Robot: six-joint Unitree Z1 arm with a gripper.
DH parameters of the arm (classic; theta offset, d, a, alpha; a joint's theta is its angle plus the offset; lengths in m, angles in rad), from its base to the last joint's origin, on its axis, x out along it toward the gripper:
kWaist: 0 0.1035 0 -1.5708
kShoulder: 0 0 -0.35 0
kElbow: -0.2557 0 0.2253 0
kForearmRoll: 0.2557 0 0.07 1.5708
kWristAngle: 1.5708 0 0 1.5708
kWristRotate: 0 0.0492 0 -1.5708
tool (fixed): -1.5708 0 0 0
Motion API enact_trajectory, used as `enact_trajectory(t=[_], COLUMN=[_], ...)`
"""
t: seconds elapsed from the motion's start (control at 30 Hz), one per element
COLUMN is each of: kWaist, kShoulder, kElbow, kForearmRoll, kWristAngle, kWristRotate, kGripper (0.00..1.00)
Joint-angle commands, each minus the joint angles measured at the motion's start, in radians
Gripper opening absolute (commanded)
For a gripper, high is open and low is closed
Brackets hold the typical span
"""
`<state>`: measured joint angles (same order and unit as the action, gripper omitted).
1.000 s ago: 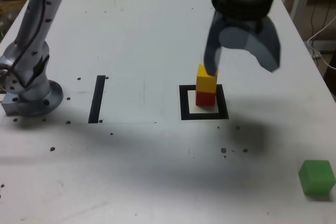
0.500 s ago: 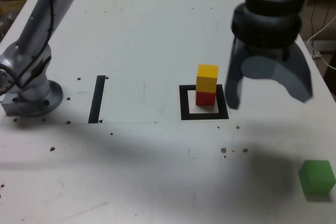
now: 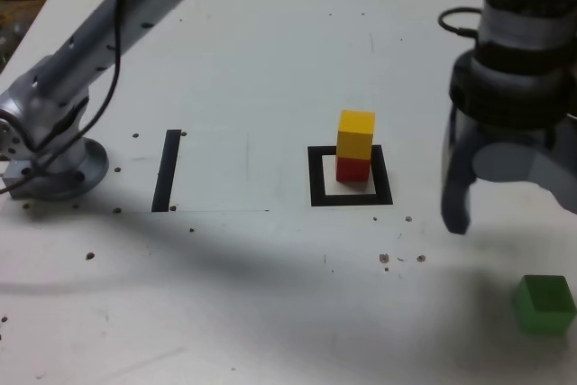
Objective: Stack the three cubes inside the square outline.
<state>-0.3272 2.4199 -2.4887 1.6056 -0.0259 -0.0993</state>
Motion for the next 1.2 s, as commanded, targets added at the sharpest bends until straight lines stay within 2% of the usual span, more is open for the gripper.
enact_trajectory(t=[0.0, 0.4, 0.93, 1.17], kWaist=[-0.001, -0.023, -0.04, -0.042], kShoulder=[0.023, 0.112, 0.189, 0.219], kElbow=[-0.028, -0.16, -0.22, -0.258], kForearmRoll=[0.031, 0.031, 0.028, 0.019], kWristAngle=[-0.004, -0.025, -0.06, -0.063], kWristRotate=[-0.011, -0.035, -0.056, -0.056], kGripper=[1.0, 1.0, 1.0, 1.0])
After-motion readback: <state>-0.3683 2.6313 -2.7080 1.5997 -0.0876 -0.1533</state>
